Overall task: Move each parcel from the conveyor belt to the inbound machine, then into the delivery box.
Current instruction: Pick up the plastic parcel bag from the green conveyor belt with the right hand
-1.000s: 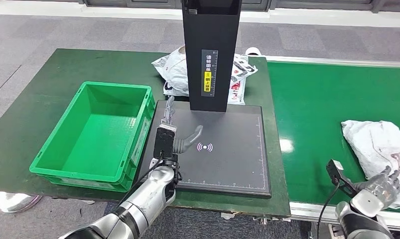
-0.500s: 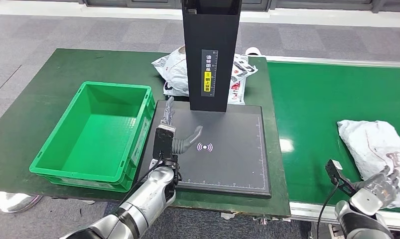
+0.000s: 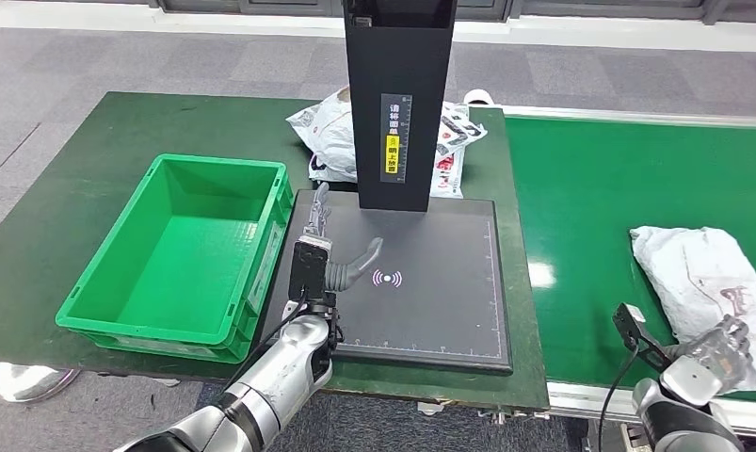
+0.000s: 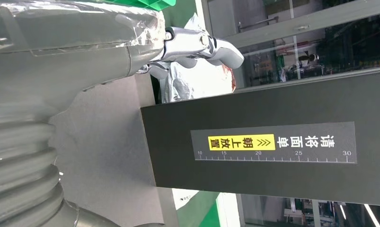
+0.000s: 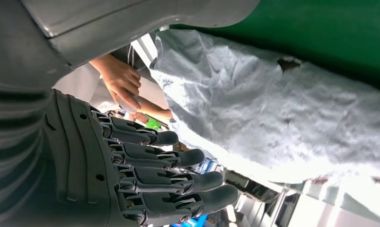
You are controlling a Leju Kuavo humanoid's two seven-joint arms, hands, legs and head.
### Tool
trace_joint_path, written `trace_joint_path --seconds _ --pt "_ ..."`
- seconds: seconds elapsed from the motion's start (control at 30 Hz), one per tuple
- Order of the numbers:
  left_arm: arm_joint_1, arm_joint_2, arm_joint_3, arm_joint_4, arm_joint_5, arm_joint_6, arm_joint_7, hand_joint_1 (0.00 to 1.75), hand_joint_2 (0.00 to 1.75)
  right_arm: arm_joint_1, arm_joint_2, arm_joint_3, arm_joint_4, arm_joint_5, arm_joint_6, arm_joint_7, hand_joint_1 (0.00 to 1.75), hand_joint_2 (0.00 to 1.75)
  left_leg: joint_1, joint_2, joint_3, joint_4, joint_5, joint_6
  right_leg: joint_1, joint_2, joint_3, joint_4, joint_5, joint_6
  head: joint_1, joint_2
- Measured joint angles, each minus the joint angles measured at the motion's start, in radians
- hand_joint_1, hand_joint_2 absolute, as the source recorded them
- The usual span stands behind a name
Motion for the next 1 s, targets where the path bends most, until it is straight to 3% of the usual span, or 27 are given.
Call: trace_joint_path --seconds 0.47,0.6,0.73,1.0 --pt "0.000 -0.001 0.000 0.001 0.000 -0.020 0.000 0.00 1.75 -0.009 -0.014 0.000 0.021 -0.012 0.131 0.007 0.00 1.75 0.000 0.000 0.000 0.000 0.000 0.000 0.000 0.000 0.000 0.000 0.000 0.000 0.000 0.000" --pt "0.000 -0.001 0.000 0.000 0.000 -0.027 0.000 0.00 1.75 -0.019 -0.012 -0.008 0.025 -0.064 0.232 -0.063 1.75 1.75 0.000 0.000 0.001 0.000 0.000 0.000 0.001 0.001 0.000 0.000 0.000 0.000 0.000 0.000" --pt "0.000 0.000 0.000 -0.004 0.004 -0.033 0.000 0.00 1.75 -0.019 0.001 -0.033 0.025 -0.115 0.253 -0.149 1.75 1.75 0.001 0.002 0.002 0.000 0.000 0.000 0.001 0.002 0.001 0.000 0.000 0.000 0.000 0.000" --pt "0.004 0.012 0.019 -0.020 0.012 -0.024 0.000 0.00 1.75 -0.002 0.014 -0.048 0.025 -0.130 0.015 -0.250 1.75 1.75 0.001 0.001 0.001 0.000 0.001 0.000 0.001 0.001 0.001 0.000 0.002 0.001 0.000 0.000"
